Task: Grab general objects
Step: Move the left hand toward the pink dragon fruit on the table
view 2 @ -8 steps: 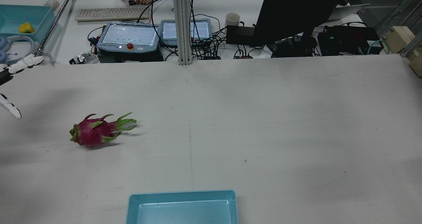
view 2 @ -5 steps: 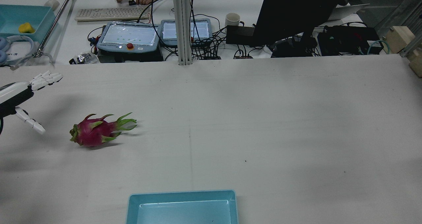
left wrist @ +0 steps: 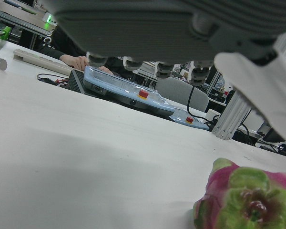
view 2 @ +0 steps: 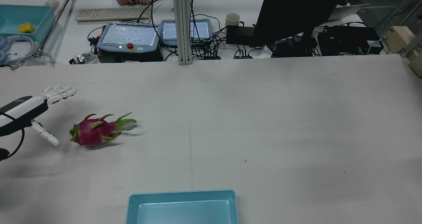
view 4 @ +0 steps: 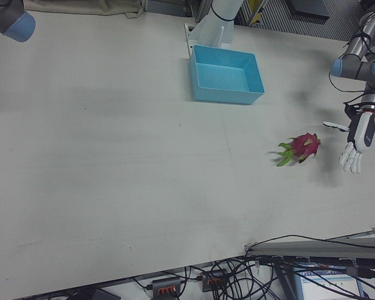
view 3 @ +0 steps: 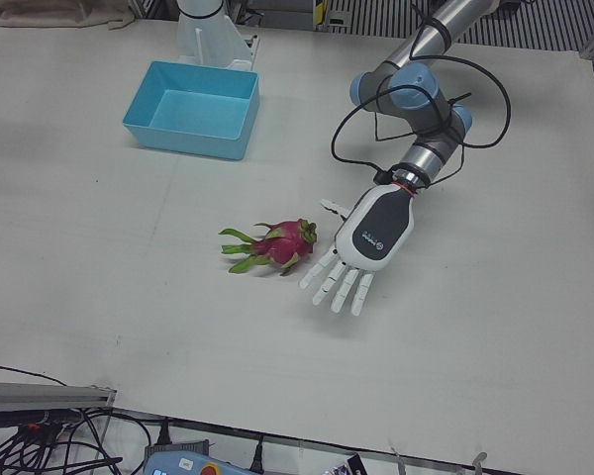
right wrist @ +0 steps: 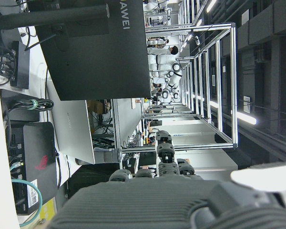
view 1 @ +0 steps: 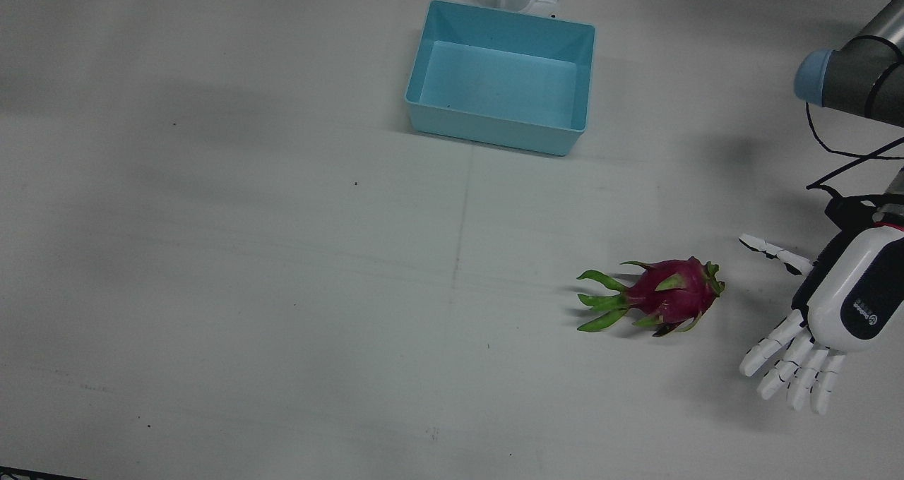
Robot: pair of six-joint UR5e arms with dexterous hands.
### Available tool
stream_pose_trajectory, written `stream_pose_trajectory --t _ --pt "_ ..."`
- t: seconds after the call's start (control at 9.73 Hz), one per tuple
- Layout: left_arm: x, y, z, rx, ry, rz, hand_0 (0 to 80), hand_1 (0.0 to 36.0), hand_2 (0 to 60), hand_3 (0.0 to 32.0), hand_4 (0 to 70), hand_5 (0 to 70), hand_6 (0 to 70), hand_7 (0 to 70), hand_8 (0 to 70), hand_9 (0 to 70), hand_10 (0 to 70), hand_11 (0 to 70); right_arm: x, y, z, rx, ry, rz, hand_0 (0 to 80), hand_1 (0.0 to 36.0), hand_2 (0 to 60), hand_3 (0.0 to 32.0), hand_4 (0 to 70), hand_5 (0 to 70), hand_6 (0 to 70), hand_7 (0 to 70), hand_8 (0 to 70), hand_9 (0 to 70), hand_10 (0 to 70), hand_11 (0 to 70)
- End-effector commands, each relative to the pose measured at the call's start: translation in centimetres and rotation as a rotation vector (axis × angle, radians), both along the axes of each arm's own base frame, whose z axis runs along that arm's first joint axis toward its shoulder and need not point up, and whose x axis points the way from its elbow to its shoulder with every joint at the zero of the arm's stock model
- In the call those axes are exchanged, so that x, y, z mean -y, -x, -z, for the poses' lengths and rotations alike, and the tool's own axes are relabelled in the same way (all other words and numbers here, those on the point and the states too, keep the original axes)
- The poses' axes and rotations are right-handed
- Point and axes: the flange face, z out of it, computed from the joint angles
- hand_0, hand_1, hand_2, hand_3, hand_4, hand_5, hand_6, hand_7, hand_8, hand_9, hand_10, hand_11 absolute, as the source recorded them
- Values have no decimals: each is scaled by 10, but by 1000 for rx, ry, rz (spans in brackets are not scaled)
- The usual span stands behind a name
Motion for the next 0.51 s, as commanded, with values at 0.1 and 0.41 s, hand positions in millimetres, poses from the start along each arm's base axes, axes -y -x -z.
stream_pose_trajectory --t 0.1,0.41 --pt "-21 -51 -2 47 -5 -22 520 198 41 190 0 47 0 85 2 3 0 0 0 0 0 0 -1 0 0 0 0 0 0 0 0 0 0 0 0 0" --pt "-18 -67 -4 54 1 -25 508 181 18 182 0 47 0 74 6 0 0 0 0 0 0 0 -1 0 0 0 0 0 0 0 0 0 0 0 0 0"
